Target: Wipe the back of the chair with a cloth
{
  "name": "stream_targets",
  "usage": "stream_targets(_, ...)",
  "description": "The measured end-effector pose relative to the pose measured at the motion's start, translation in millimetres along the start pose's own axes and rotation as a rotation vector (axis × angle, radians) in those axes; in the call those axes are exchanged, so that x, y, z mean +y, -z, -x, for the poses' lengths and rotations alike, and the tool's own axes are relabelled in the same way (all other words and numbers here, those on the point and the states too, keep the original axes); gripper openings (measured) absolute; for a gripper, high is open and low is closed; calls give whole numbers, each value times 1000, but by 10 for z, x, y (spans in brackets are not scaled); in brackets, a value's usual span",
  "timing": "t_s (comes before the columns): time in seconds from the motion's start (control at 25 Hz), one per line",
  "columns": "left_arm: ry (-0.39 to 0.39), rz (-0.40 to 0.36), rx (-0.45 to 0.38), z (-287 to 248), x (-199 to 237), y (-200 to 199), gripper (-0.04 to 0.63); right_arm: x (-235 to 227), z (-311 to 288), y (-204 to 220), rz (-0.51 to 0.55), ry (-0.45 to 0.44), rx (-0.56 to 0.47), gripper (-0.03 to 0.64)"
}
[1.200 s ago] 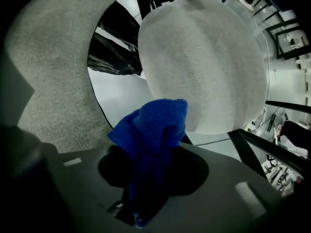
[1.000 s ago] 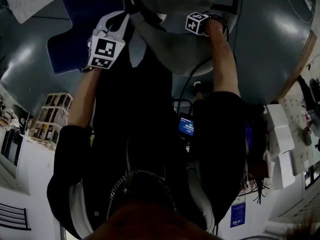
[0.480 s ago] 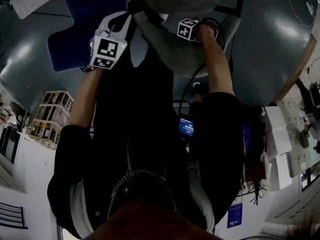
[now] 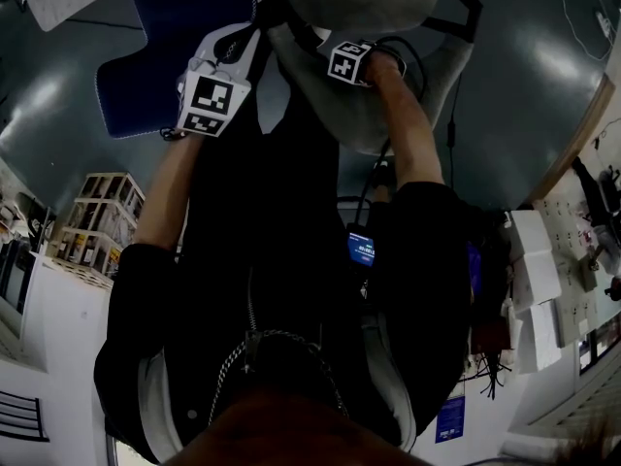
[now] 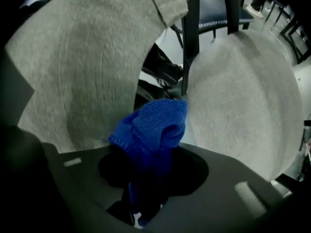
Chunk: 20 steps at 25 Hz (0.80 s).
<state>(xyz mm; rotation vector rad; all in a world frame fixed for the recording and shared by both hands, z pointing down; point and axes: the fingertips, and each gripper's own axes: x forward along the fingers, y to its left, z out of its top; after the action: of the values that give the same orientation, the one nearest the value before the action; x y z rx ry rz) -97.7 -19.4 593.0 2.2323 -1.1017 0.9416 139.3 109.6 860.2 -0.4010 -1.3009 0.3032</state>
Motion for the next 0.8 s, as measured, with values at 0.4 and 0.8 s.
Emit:
stream_targets(0.4, -5, 23, -2, 57, 102, 61, 11, 37, 255, -798, -44, -60, -214, 152)
stream_targets(0.8, 2, 31, -1, 98, 155, 117, 11, -79, 433, -1247, -70, -65, -309, 152)
